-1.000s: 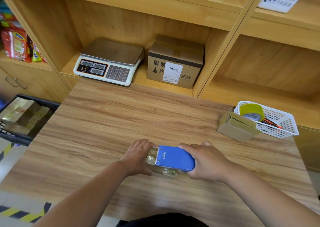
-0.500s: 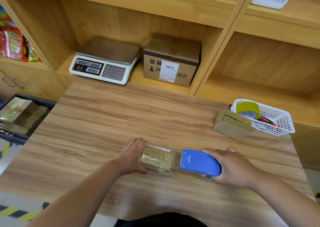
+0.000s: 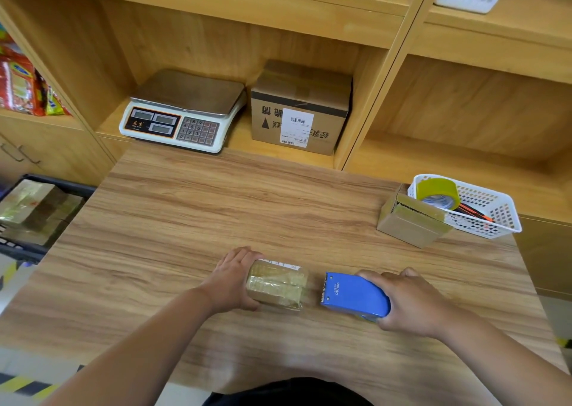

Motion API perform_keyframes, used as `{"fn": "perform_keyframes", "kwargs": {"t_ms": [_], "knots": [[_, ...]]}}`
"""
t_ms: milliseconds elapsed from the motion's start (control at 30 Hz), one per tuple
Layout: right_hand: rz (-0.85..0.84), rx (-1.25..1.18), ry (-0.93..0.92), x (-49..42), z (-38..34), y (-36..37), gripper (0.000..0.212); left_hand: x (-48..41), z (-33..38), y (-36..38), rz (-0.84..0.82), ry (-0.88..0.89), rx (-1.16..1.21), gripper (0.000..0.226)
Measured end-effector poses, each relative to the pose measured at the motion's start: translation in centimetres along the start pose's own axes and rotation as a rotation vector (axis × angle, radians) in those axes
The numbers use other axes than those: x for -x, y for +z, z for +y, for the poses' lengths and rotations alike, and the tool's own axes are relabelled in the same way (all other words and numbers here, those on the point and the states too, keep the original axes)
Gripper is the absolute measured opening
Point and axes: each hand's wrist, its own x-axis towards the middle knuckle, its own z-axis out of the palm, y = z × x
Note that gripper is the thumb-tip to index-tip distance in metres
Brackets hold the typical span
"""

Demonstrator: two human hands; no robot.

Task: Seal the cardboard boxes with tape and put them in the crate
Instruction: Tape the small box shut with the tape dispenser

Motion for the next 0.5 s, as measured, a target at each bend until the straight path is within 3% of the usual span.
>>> {"fn": "perform_keyframes", "kwargs": {"t_ms": [367, 500], "knots": [[-0.044, 0.037, 0.046, -2.3, -2.1, 1.8, 0.077, 0.0, 0.2, 0.0, -0.022, -0.001, -0.043, 0.107], [-0.042, 0.013, 0.056, -2.6, -2.7, 1.9, 0.077, 0.1, 0.5, -0.1, -0.018, 0.016, -0.174, 0.108]]}}
